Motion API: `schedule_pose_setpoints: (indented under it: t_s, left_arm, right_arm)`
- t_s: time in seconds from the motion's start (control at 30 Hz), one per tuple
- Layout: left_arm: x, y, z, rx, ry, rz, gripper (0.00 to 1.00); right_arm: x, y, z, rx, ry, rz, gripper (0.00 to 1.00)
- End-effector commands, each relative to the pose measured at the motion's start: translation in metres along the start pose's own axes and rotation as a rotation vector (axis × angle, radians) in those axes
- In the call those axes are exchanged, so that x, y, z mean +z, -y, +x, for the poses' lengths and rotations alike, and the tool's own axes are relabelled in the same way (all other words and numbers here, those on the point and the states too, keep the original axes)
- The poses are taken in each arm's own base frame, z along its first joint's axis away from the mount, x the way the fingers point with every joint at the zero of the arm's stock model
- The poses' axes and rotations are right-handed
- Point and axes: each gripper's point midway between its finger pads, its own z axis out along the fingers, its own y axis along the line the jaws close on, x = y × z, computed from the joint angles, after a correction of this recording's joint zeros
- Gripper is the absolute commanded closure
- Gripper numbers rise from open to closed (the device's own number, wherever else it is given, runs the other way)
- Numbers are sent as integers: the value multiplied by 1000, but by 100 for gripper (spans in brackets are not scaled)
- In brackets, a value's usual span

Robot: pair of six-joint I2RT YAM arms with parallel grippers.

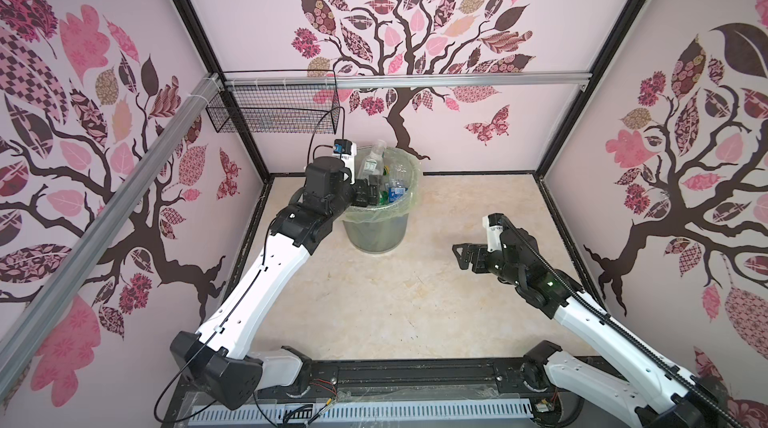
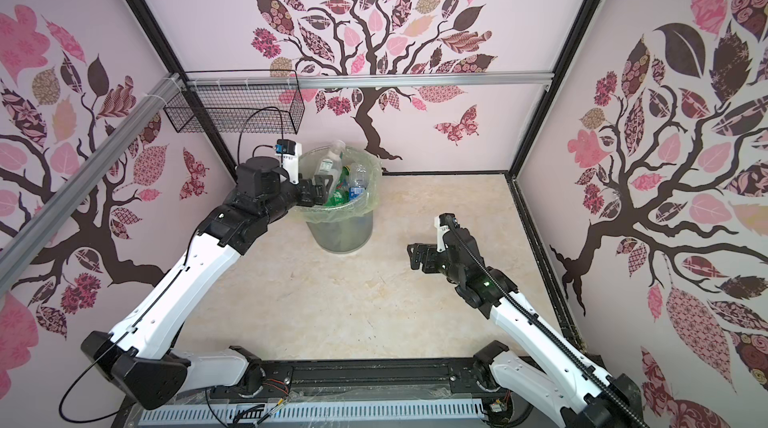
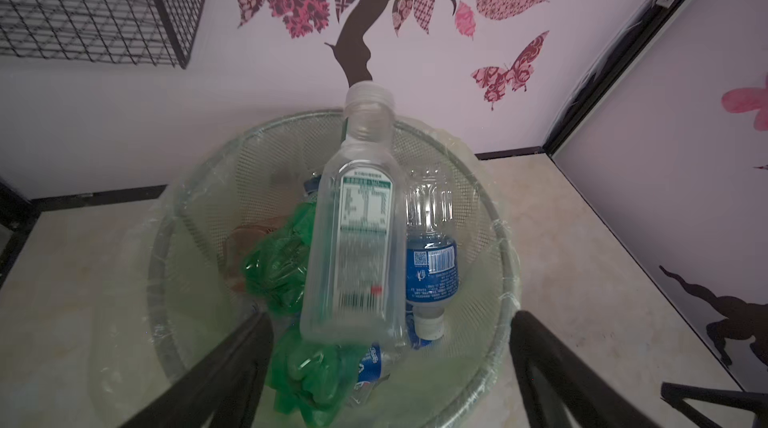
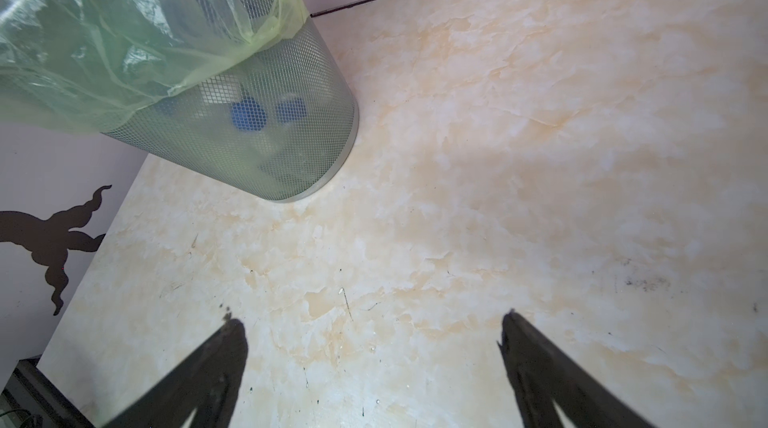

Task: Throw the plastic bottles in the bin
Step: 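Lift the small clear bottle with the left gripper and drop it into the bin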

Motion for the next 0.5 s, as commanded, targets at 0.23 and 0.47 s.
schedule_pose_setpoints:
  t_s: [0.23, 0.47]
  left_arm:
    - [-88, -27, 9, 35, 115, -92, 2]
    - [-91, -102, 41, -75, 110, -345, 2]
  right_arm:
    - [2, 7, -5, -52, 9, 43, 2]
    - [15, 2, -36, -114, 56, 78, 1]
